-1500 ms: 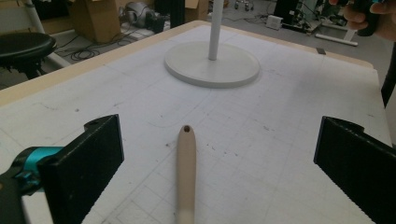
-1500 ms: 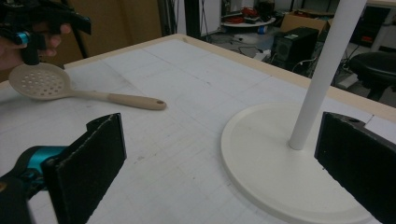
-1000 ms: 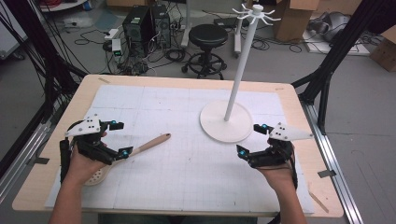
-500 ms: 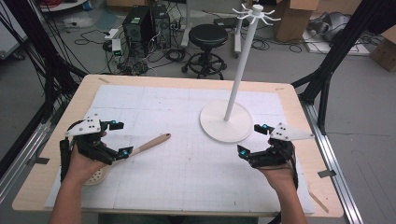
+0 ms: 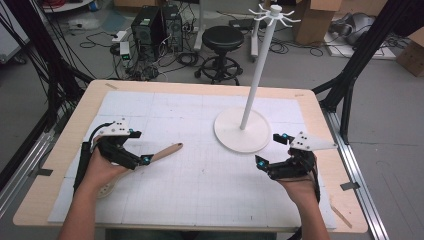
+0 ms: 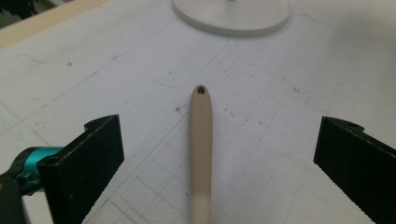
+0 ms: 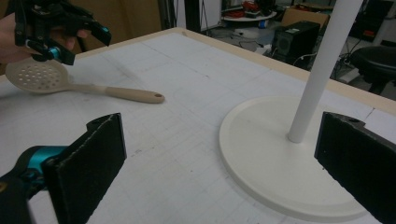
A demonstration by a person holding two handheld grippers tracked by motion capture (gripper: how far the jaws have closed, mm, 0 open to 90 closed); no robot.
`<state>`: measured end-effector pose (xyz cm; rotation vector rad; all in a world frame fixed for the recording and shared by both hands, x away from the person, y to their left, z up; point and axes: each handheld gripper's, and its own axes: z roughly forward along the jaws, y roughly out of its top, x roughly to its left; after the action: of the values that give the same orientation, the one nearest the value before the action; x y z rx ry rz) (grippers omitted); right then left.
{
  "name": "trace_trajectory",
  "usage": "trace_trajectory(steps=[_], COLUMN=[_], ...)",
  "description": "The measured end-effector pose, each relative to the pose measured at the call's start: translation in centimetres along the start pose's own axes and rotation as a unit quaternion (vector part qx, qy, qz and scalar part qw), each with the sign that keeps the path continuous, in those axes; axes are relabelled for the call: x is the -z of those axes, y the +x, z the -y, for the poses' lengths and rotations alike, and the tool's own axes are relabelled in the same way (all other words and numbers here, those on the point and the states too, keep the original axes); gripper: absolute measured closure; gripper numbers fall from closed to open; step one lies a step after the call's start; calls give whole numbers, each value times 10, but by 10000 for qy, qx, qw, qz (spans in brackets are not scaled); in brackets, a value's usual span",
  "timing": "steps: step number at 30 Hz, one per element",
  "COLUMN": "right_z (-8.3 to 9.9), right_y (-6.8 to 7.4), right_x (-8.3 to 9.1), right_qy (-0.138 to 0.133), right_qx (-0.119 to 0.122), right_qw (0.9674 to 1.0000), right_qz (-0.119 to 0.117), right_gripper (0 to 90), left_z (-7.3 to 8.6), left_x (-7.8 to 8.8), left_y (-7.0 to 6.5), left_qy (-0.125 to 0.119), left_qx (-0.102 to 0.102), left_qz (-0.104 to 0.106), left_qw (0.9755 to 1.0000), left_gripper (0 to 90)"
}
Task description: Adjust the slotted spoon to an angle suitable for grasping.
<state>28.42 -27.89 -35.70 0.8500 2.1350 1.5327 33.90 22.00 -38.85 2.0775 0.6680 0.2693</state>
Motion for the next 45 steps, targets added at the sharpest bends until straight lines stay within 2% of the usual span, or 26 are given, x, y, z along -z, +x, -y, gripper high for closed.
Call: trace_trajectory(steps=[2, 3, 4, 5, 6, 7, 8, 10, 13, 15, 16, 17, 18, 20, 21, 23, 24, 25, 26, 32, 34, 36, 37, 38, 40, 45], right_z=[0, 0, 1, 1, 1, 1, 1, 2, 3, 3, 3, 3, 3, 3, 3, 3, 4, 4, 4, 4, 4, 4, 4, 4, 4, 4], right_y=[0, 0, 0, 0, 0, 0, 0, 0, 0, 0, 1, 2, 2, 3, 3, 3, 3, 3, 4, 5, 5, 5, 5, 5, 5, 5], right_x=[0, 0, -1, -1, -1, -2, -2, -3, -5, -6, -7, -7, -8, -8, -9, -9, -10, -10, -11, -11, -12, -12, -12, -12, -12, -12], right_qy=[15, 15, 32, 40, 39, 49, 51, 67, 98, 104, 113, 114, 123, 136, 145, 149, 173, 173, 195, 215, 210, 206, 201, 207, 208, 213], right_qx=[-10, -10, -27, -10, -11, -22, -14, -23, -13, -7, 5, 15, 20, 24, 34, 57, 37, 37, 40, 61, 80, 83, 79, 76, 101, 104], right_qw=[10000, 10000, 10000, 10000, 10000, 10000, 10000, 10000, 9999, 9999, 9999, 9999, 9999, 9999, 9999, 9998, 9998, 9998, 9998, 9997, 9997, 9997, 9997, 9997, 9997, 9997], right_qz=[10, 10, -9, -5, -14, -18, -23, -23, -34, -31, -41, -53, -60, -69, -79, -69, -89, -89, -93, -100, -95, -94, -95, -97, -77, -80], right_gripper=[5, 5, 5, 5, 5, 5, 5, 5, 5, 5, 5, 5, 5, 5, 5, 5, 5, 5, 5, 5, 5, 5, 5, 5, 5, 5], left_z=[0, 0, 1, 1, 3, 3, 5, 7, 8, 9, 9, 9, 8, 7, 6, 5, 5, 5, 6, 6, 6, 6, 5, 6, 5, 5], left_x=[-6, -6, -12, -12, -17, -17, -23, -29, -34, -40, -45, -45, -48, -48, -50, -51, -53, -53, -55, -54, -52, -52, -51, -52, -51, -51], left_y=[2, 2, 4, 4, 6, 6, 7, 8, 10, 10, 10, 10, 11, 10, 10, 9, 9, 9, 8, 7, 8, 8, 8, 6, 6, 5], left_qy=[241, 241, 431, 431, 656, 656, 843, 1030, 1198, 1412, 1693, 1693, 1820, 1834, 1905, 1938, 2066, 2066, 2195, 2167, 2176, 2158, 2197, 2149, 2197, 2207], left_qx=[6, 6, 28, 28, 16, 16, 50, 44, 28, 51, -50, -50, -116, -128, -194, -223, -287, -287, -348, -353, -320, -308, -336, -280, -397, -416], left_qz=[-35, -35, -57, -57, -66, -66, -83, -127, -68, 26, -28, -28, -49, -55, -45, -24, -1, -1, -14, -5, 9, 12, 21, 17, 56, 14], left_qw=[9997, 9997, 9990, 9990, 9978, 9978, 9964, 9946, 9928, 9900, 9855, 9855, 9832, 9829, 9815, 9808, 9780, 9780, 9750, 9756, 9755, 9760, 9750, 9762, 9747, 9744], left_gripper=[23, 33, 34, 34, 34, 35, 35, 35, 121, 133, 169, 188, 200, 206, 233, 287, 312, 332, 364, 442, 579, 598, 620, 645, 721, 725])
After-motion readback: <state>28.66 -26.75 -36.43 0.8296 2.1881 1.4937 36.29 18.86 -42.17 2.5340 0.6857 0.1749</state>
